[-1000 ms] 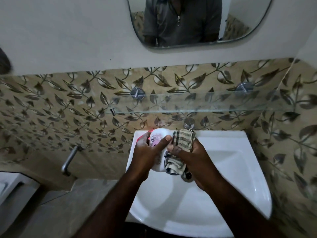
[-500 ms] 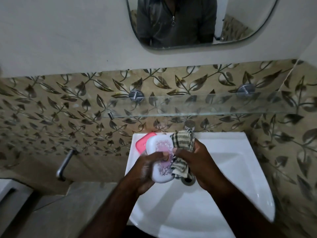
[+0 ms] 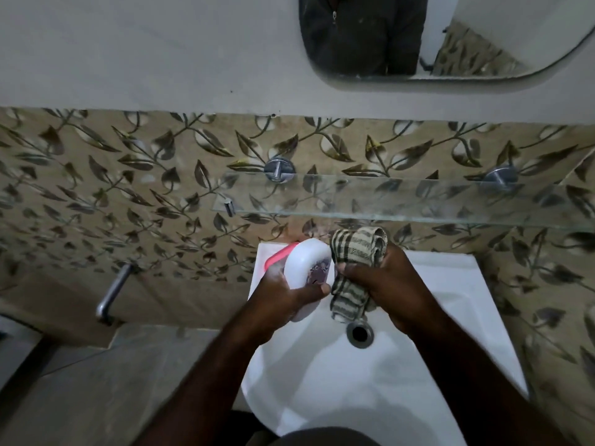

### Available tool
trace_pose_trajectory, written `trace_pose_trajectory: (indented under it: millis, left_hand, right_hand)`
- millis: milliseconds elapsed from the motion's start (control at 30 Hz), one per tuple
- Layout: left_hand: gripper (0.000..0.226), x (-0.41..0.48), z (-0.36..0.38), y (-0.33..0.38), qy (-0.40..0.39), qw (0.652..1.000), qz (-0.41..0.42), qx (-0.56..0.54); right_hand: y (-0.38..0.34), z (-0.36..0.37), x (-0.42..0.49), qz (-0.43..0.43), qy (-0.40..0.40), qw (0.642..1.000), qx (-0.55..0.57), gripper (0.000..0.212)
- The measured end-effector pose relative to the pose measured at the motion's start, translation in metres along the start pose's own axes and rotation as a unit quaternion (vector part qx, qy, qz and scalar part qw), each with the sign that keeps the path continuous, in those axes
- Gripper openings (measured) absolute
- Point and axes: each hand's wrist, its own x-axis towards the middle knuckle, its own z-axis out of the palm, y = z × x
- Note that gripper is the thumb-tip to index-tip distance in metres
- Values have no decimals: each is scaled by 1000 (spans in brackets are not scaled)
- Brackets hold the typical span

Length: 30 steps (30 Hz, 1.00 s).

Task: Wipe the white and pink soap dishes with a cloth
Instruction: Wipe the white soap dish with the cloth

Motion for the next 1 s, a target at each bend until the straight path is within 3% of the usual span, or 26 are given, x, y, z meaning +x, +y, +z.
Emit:
trace_pose_trajectory:
  millis: [133, 333, 400, 500, 533, 600, 700, 833, 867, 1000]
  left_hand:
    - [59, 7, -10, 1, -7, 995, 56, 88]
    - [62, 14, -12, -1, 2, 992, 48, 116]
    - [57, 16, -12, 2, -18, 990, 60, 124]
    - [57, 20, -14, 2, -21, 981, 94, 171]
    - [61, 21, -14, 3, -19, 977, 102, 185]
    - [63, 25, -15, 3, -33, 976, 116, 183]
    - [51, 31, -16, 3, -54, 975, 148, 154]
    - [31, 31, -11, 2, -61, 972, 187, 126]
    - [31, 31, -10, 1, -58, 972, 191, 121]
    - [41, 30, -3, 2, -48, 979, 166, 111]
  right_hand:
    - [-2, 10, 10, -28, 51, 997, -57, 33]
    - [-5, 13, 1, -10, 60, 996, -57, 4]
    - [-8, 16, 2, -10, 90, 993, -73, 4]
    - [-13, 22, 6, -57, 107, 974, -193, 14]
    - [-15, 28, 4, -78, 92, 954, -275, 21]
    - [-12, 43, 1, -149, 49, 876, -455, 48]
    - [-4, 60, -2, -200, 24, 786, -584, 79]
    - [-3, 64, -4, -259, 20, 693, -673, 71]
    - [-2, 63, -2, -265, 12, 702, -660, 71]
    - [-3, 55, 10, -209, 71, 834, -506, 64]
